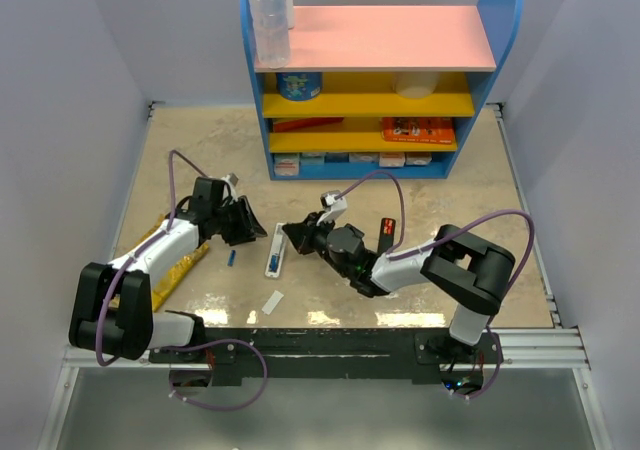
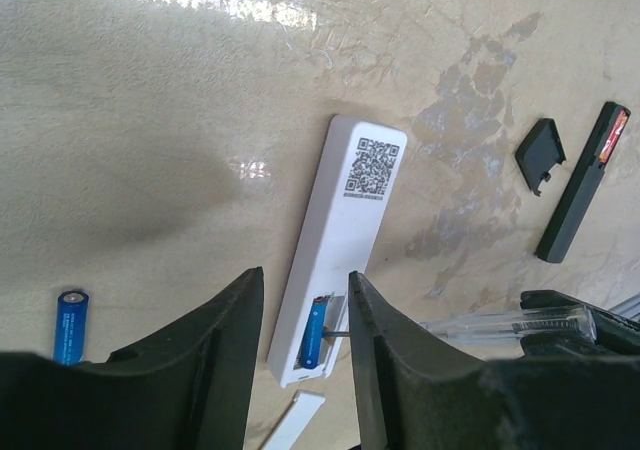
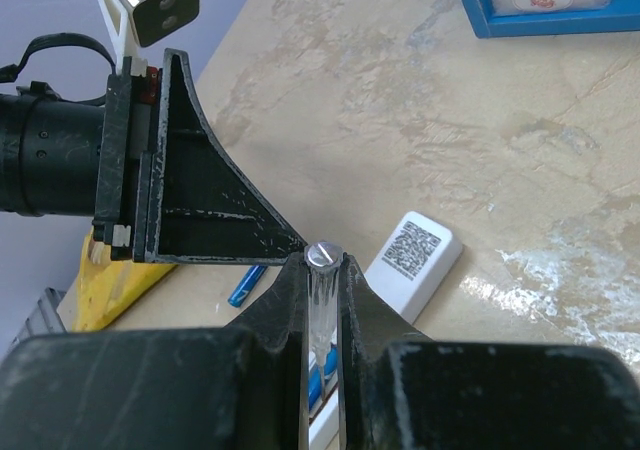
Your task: Unload the batteries from the remote control
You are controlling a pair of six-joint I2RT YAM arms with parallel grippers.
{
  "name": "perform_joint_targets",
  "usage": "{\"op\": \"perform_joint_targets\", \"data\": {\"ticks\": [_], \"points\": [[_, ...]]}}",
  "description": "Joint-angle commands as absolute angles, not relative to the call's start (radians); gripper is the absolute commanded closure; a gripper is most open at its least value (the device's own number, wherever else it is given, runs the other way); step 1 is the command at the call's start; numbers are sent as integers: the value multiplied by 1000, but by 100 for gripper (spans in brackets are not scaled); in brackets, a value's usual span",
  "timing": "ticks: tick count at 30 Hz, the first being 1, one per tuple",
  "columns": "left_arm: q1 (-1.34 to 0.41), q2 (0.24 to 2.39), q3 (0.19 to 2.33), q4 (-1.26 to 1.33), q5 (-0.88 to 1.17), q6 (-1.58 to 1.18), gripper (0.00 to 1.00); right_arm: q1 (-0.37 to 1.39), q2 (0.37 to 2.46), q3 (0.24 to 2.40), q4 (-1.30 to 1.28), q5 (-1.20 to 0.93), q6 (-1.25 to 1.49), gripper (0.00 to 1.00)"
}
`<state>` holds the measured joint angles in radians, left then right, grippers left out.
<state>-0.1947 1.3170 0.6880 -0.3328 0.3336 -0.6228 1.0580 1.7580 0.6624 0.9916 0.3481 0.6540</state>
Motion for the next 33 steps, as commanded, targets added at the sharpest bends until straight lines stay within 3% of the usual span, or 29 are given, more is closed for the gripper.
{"op": "perform_joint_targets", "data": {"ticks": [1,21,33], "points": [[-183,1310,696,-336,333,-594,56,1062,1762,715,925,333,617,100],[-181,1335,609,-301,342,-603,56,1055,1775,796,896,403,545,100],[-190,1324,528,-218,448,-652,71,1051,1736,749,916,431,520,100]]}}
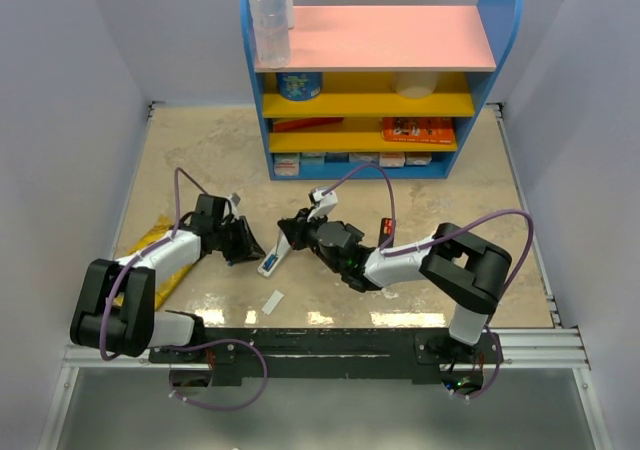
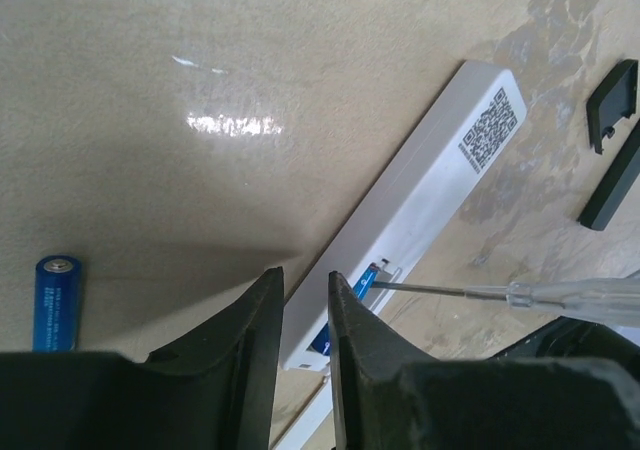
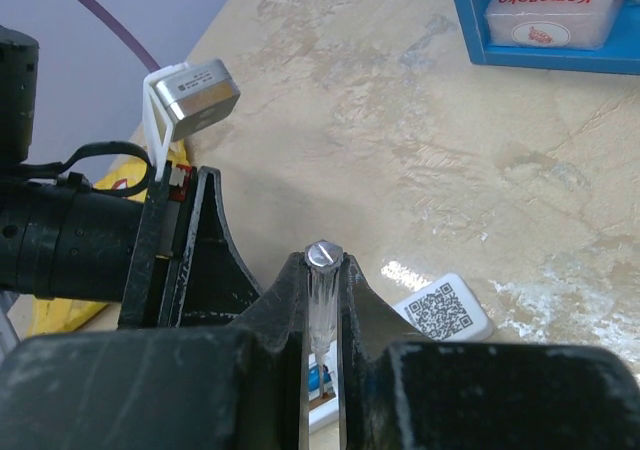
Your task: Unload the batteries from the remote control
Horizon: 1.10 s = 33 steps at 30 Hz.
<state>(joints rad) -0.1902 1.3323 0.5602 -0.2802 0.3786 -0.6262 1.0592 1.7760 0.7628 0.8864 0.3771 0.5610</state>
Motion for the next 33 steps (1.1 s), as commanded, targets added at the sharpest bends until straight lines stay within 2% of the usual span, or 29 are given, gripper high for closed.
{"op": "perform_joint_targets", "data": {"ticks": [1,16,20,27,33], "points": [[-193,1319,522,-213,451,-653,73,1049,1735,741,923,431,522,100],[-253,1315,462,-129,492,-721,77,1017,1691,749,839,361,495,100],[-253,1302,475,-150,469,-721,78,1017,1649,698,896,342,537,100],[-250,1262,552,-207,402,-704,72,1017,1600,638,942,328,565,100],[-249,1295,595,-241,385,-686,72,1017,1624,634,957,321,574,100]]}}
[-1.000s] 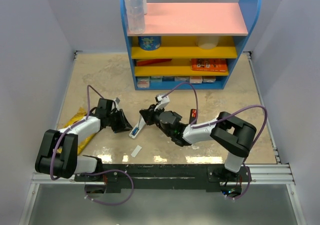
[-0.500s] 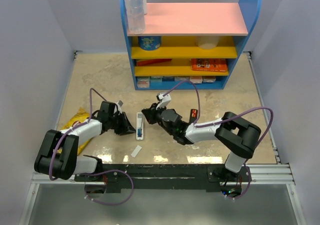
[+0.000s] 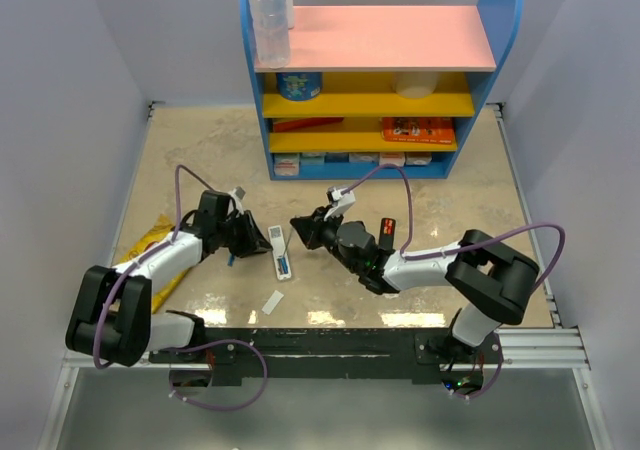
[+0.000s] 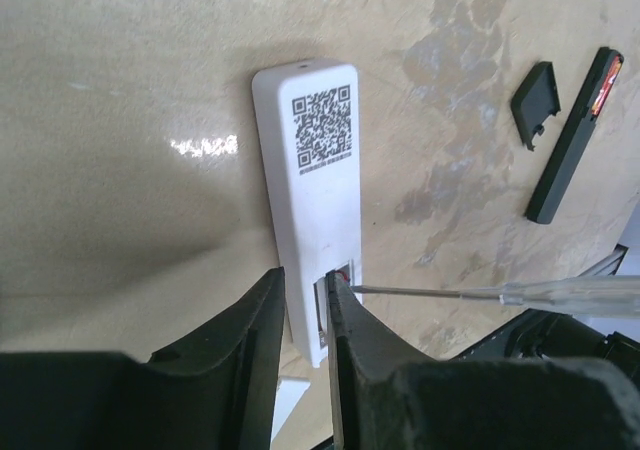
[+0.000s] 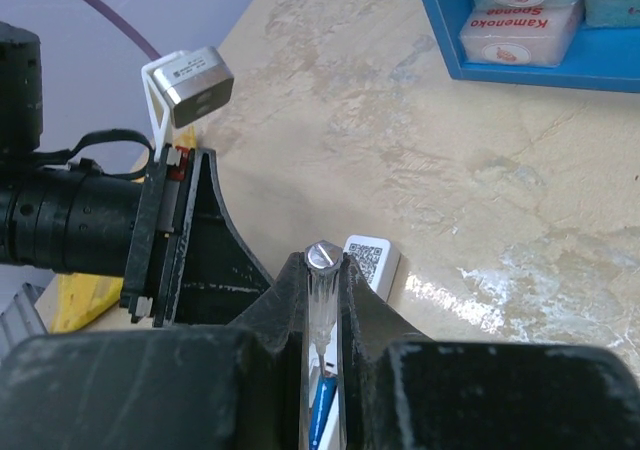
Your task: Unload the batteries from the remote control
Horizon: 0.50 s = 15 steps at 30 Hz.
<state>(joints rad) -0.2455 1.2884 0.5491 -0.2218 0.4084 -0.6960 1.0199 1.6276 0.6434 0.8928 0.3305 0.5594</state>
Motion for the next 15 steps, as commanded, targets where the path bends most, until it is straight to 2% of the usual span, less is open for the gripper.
{"op": "perform_joint_targets", "data": {"ticks": [1,15], "points": [[-249,1299,597,-241,382,-684,72,1017,1629,635,960,321,575,100],[-249,1338,589,-196,414,-669,71,1025,1661,623,948,334,555,100]]}}
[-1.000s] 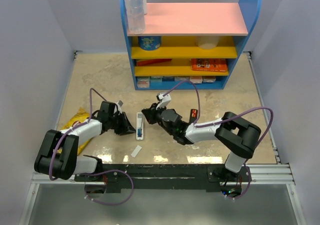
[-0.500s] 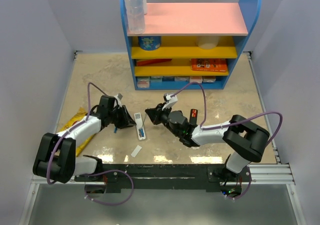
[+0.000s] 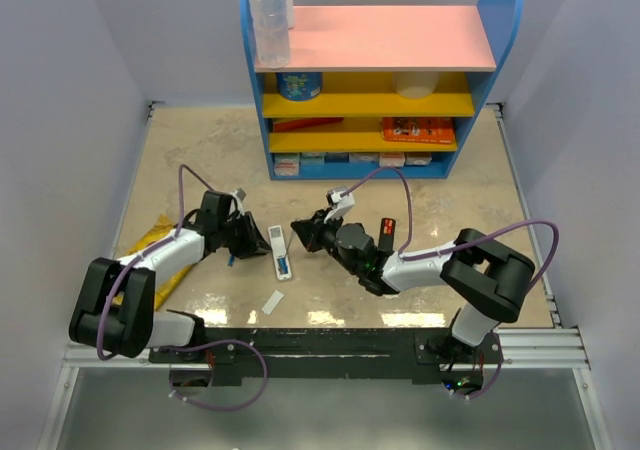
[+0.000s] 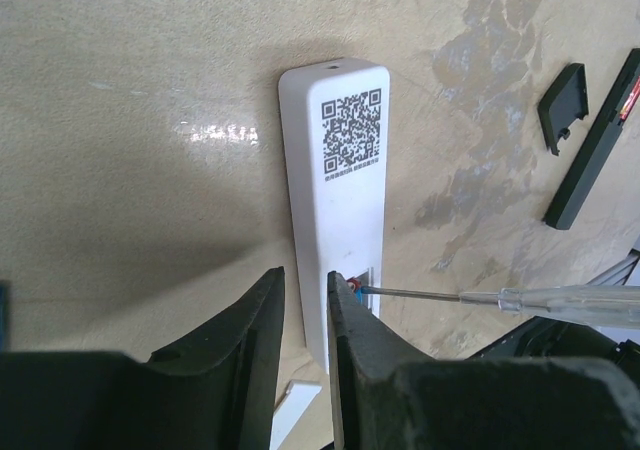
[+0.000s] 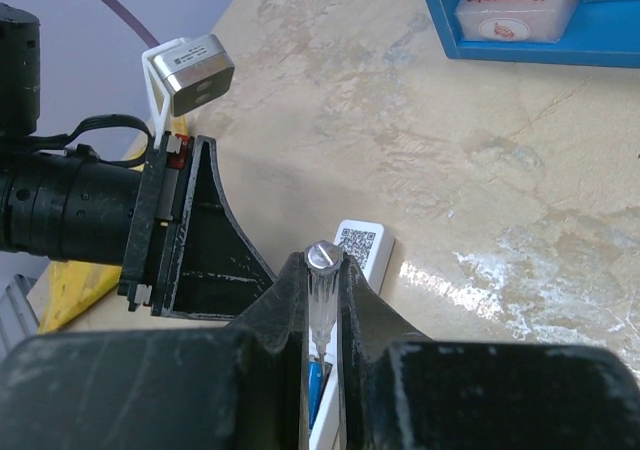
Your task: Unload the batteries from the remote control
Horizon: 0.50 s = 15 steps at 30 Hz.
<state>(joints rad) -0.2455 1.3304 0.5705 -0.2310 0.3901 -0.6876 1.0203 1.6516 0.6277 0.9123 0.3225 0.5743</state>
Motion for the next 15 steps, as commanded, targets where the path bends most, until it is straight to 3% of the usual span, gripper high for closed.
{"op": "perform_joint_targets", "data": {"ticks": [1,15], "points": [[-249,1342,591,-195,417,-667,71,1026,1661,621,946,337,554,100],[-249,1348,571,-182,434,-670,71,1026,1687,614,1031,261,686,100]]}}
